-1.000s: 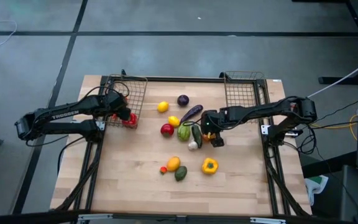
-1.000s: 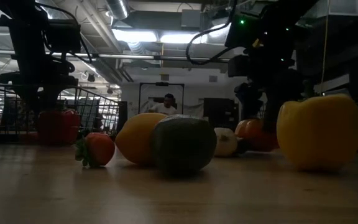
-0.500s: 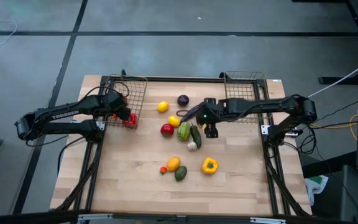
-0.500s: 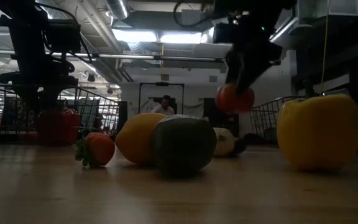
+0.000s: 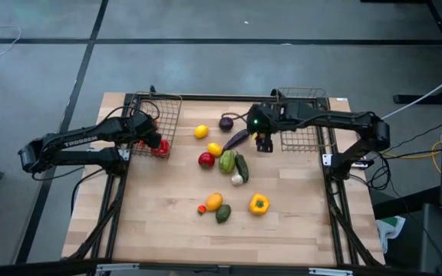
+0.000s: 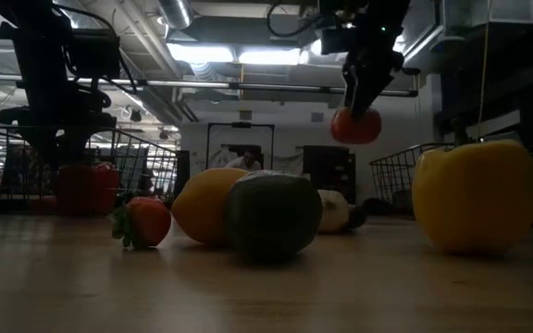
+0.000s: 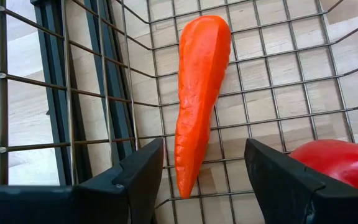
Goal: Sort produce into baskets
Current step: Put the yellow tomato into the right gold wire basket
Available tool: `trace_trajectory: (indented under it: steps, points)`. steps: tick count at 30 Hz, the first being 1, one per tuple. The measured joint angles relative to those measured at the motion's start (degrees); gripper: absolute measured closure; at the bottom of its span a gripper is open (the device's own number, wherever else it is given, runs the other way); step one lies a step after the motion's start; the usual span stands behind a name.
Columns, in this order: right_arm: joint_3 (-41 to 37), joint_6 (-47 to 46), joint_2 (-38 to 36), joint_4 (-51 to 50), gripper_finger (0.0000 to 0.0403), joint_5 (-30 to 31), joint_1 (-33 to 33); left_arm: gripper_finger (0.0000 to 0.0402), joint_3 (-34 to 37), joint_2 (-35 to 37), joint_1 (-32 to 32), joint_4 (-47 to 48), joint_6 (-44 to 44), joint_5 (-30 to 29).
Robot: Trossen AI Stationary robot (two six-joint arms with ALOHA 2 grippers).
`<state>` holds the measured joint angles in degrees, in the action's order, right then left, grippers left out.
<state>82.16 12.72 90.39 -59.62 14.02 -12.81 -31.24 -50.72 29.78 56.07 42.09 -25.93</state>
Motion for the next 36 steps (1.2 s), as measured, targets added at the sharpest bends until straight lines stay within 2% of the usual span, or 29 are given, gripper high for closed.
trace_trajectory:
  steps: [8, 17, 20, 25, 31, 36]
  points:
    - [4.0, 4.2, 0.0, -5.2, 0.0065, 8.6, -7.2, 0.0180, 0.0, 0.0, 0.0, 0.0, 0.0, 0.0]
    - [5.3, 4.5, 0.0, -10.9, 0.0065, 9.6, -18.4, 0.0180, 0.0, 0.0, 0.0, 0.0, 0.1, 0.0]
    - [4.8, 4.5, 0.0, -12.0, 0.0065, 8.1, -22.7, 0.0180, 0.0, 0.0, 0.0, 0.0, 0.1, 0.0]
    - [1.5, 4.5, 0.0, -10.6, 0.0065, 1.8, -30.7, 0.0180, 0.0, 0.0, 0.0, 0.0, 0.2, 0.0]
    - [-7.3, 5.7, 0.0, 0.3, 0.0065, -1.9, -37.9, 0.0180, 0.0, 0.0, 0.0, 0.0, 0.2, 0.0]
    - [-13.2, 6.0, 0.0, 10.2, 0.0065, -5.7, -40.8, 0.0180, 0.0, 0.0, 0.0, 0.0, 0.2, 0.0]
